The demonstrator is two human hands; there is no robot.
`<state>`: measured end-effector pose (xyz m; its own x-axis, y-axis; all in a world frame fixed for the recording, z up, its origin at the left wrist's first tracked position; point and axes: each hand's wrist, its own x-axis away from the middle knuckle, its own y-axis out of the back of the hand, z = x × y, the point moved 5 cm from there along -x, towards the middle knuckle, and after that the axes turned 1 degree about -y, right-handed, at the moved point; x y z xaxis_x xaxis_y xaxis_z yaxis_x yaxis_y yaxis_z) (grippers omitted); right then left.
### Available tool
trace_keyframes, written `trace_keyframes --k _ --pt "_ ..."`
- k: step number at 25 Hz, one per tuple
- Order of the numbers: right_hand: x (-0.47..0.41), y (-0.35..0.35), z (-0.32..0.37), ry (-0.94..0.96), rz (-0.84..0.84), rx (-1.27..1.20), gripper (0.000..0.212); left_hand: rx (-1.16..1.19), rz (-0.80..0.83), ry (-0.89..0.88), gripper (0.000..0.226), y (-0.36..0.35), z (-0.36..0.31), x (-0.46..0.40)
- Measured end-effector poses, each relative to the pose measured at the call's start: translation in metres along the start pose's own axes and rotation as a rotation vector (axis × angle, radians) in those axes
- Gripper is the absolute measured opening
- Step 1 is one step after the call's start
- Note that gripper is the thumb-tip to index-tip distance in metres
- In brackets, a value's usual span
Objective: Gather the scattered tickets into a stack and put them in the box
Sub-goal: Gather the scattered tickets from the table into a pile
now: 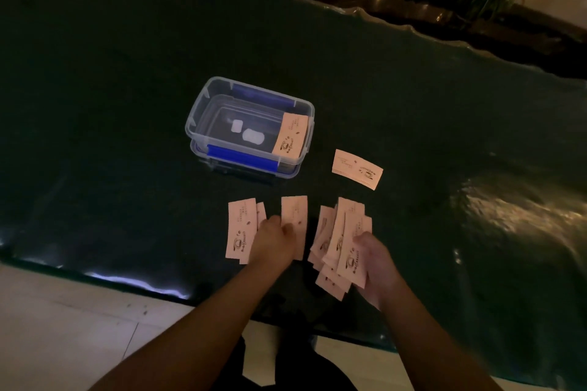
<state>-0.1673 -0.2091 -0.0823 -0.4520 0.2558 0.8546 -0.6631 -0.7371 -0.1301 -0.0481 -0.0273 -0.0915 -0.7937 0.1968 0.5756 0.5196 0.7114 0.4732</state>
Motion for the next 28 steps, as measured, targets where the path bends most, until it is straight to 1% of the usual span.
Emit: trace_keyframes --k 2,5,6,7,9,10,11,13,15,17,20,22,25,28 --pt "0.000 -0.020 0.002 -0.013 0.053 -0.027 0.033 0.006 -0.015 -0.007 0.003 0.016 0.010 -0.001" --pt "-0.005 -0.062 0.000 -0.024 0.125 0.054 0.033 0.078 0.016 0.011 0.024 0.033 0.023 -0.002" --pt "-0.007 -0.075 -0.001 -0.020 0.130 0.092 0.034 0.053 -0.003 0.003 0.027 0.041 0.025 -0.002" --pt "-0.009 -0.087 -0.002 -0.011 0.125 0.131 0.036 -0.018 -0.049 -0.024 0.029 0.050 0.026 0.000" --pt "-0.014 -0.105 -0.005 0.006 0.089 0.207 0.040 -0.176 -0.194 -0.077 0.036 0.069 0.036 0.001" --pt "-0.015 -0.110 -0.006 0.010 0.062 0.227 0.040 -0.191 -0.243 -0.053 0.040 0.077 0.042 0.002" --pt "-0.017 -0.114 -0.006 0.015 0.036 0.240 0.039 -0.157 -0.252 -0.001 0.044 0.081 0.049 0.001" --pt "-0.018 -0.119 -0.007 0.033 0.000 0.282 0.037 -0.019 -0.183 0.074 0.044 0.081 0.057 -0.003" --pt "-0.017 -0.123 -0.005 0.049 -0.025 0.340 0.034 0.093 -0.110 0.102 0.040 0.073 0.055 -0.007" --pt "-0.015 -0.127 -0.004 0.038 -0.035 0.370 0.029 0.133 -0.063 0.125 0.038 0.065 0.050 -0.010" --pt "-0.011 -0.133 -0.008 0.001 -0.019 0.365 0.019 0.178 -0.001 0.171 0.048 0.054 0.046 -0.014" --pt "-0.010 -0.136 -0.010 -0.006 -0.010 0.348 0.025 0.197 0.016 0.208 0.061 0.050 0.042 -0.016" --pt "-0.008 -0.141 -0.011 -0.021 0.006 0.348 0.037 0.133 0.019 0.243 0.081 0.044 0.034 -0.016" --pt "-0.009 -0.146 -0.018 -0.045 0.063 0.260 0.046 0.163 0.036 0.303 0.083 0.043 0.030 -0.013"
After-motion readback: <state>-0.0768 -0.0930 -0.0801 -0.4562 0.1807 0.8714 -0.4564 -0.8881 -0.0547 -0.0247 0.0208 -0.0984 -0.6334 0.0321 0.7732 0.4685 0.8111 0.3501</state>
